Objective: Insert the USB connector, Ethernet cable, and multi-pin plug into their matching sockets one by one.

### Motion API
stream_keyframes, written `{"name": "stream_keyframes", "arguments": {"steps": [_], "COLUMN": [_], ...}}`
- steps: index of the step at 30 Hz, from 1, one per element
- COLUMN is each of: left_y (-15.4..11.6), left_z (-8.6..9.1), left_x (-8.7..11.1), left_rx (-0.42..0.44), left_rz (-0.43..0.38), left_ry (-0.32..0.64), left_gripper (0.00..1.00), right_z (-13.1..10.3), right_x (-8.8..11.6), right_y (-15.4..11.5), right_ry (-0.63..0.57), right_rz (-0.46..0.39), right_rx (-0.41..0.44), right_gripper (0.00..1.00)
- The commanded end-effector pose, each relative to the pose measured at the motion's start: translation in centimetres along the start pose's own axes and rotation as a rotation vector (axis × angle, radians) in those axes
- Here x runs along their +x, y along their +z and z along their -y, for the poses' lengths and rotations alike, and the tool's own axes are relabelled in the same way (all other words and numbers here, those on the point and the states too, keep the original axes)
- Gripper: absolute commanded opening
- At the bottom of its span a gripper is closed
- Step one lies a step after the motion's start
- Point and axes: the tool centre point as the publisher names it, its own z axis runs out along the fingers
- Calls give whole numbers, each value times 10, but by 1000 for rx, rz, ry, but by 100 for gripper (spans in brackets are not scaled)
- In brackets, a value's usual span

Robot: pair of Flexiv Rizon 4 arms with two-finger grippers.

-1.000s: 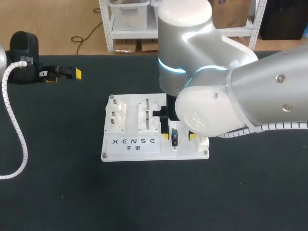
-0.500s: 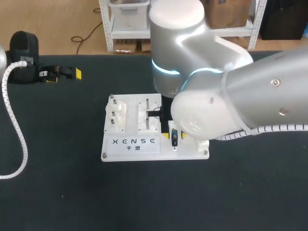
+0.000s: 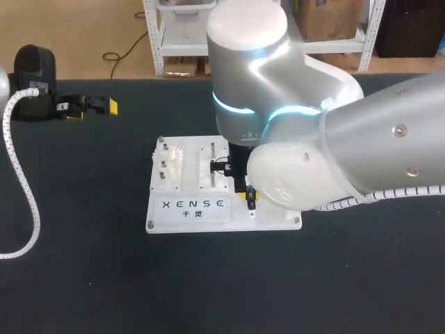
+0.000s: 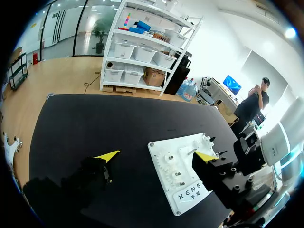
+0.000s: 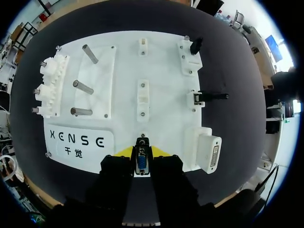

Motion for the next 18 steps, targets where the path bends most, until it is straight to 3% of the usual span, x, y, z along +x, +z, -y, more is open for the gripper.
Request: {"name": "stream_keyframes", "arguments": {"steps": [1,10,18], "left_y": [0,0,0], "left_z": [0,0,0], "left_x": [0,0,0], "left_rx": [0,0,0], "left_rz": [0,0,0], "left_ry": [0,0,0], "left_gripper": [100,100,100], "right_z": [10,34,66], "right_x": [10,12,5], "right_y": [-19,-53,-54], "right_ry": [3,10,5], "right_rz": [65,136,160], "right_rx": [-26,-52,-12], "right_gripper": [0,0,0]}}
